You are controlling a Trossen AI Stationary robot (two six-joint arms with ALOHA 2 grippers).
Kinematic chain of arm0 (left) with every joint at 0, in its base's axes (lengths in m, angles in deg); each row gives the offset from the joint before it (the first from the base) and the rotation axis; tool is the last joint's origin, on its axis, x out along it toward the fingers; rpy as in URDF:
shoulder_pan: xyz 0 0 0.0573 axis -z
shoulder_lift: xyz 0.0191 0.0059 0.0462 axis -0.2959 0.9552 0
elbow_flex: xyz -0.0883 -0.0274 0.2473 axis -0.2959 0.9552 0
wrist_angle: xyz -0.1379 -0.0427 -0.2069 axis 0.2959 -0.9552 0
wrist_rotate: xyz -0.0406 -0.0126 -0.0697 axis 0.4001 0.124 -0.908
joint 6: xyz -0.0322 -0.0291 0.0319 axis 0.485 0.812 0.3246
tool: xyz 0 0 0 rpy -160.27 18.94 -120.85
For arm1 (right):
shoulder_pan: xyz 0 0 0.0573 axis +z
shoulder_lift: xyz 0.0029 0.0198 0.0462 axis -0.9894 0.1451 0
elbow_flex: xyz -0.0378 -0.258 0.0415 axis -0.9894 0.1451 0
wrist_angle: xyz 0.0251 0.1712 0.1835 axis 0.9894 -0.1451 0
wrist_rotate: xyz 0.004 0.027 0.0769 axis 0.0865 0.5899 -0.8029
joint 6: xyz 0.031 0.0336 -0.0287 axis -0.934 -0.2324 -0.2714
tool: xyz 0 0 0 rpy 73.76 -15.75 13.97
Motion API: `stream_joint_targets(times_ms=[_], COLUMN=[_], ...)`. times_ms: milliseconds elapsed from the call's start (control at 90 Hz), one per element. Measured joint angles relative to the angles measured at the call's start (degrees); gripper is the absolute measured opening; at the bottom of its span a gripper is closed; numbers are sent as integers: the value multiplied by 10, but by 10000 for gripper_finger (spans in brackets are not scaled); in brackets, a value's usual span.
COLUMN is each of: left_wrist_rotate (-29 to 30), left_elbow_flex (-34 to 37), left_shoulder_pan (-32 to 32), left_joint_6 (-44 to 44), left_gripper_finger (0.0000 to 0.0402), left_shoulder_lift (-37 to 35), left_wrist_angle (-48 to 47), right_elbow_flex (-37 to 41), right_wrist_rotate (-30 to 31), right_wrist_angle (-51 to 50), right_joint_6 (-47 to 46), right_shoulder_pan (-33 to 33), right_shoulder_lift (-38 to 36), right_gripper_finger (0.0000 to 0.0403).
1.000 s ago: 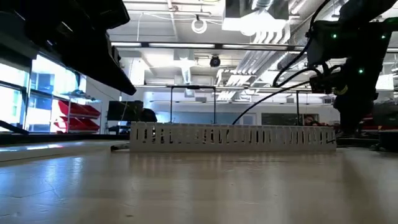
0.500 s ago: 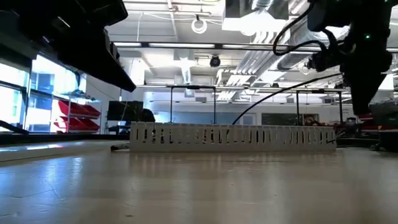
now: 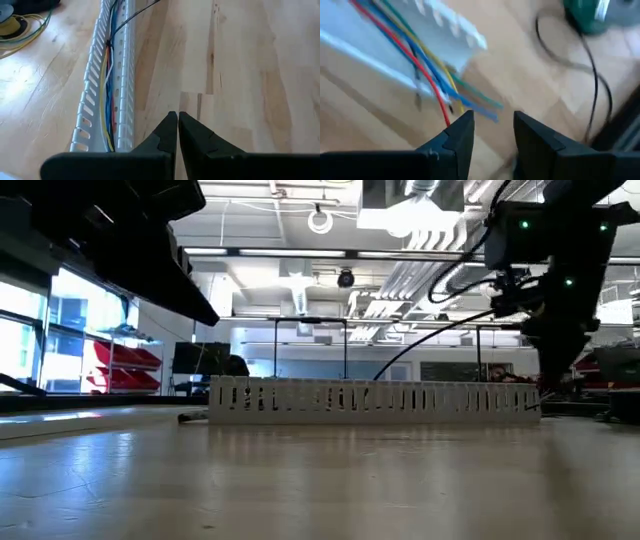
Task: Ziptie cables
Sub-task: Put the zip tied cable wires to the white cable duct
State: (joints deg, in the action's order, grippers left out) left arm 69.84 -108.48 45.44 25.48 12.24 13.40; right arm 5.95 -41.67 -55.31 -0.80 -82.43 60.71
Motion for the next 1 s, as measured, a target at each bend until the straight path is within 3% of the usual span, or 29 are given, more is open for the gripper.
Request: stream_joint_targets(times_ms=[156,256,389,544,611,1000], left_wrist_rotate=[0,0,1,1,0,-31], left_elbow_flex=[0,0,0,0,0,0], left_shoulder_pan=[0,0,0,0,0,0], left_joint_6=[0,0,3,15,19,13], left_gripper_finger=[0,0,0,0,0,0], left_shoulder_lift=[0,3,12,35,47,108], left_wrist_angle=[0,1,0,5,7,62], right_elbow_flex=[0,-8,-48,-47,-33,-14], right_wrist_rotate=[41,24,-43,-198,-225,-31], right_wrist_angle=[-7,-29,-83,-90,-84,0], right_joint_6=[1,22,30,49,56,66], right_shoulder_pan=[-17,-26,-26,-26,-25,-38], right_shoulder_lift=[0,0,-1,4,14,23], right_gripper_finger=[121,121,121,121,121,121])
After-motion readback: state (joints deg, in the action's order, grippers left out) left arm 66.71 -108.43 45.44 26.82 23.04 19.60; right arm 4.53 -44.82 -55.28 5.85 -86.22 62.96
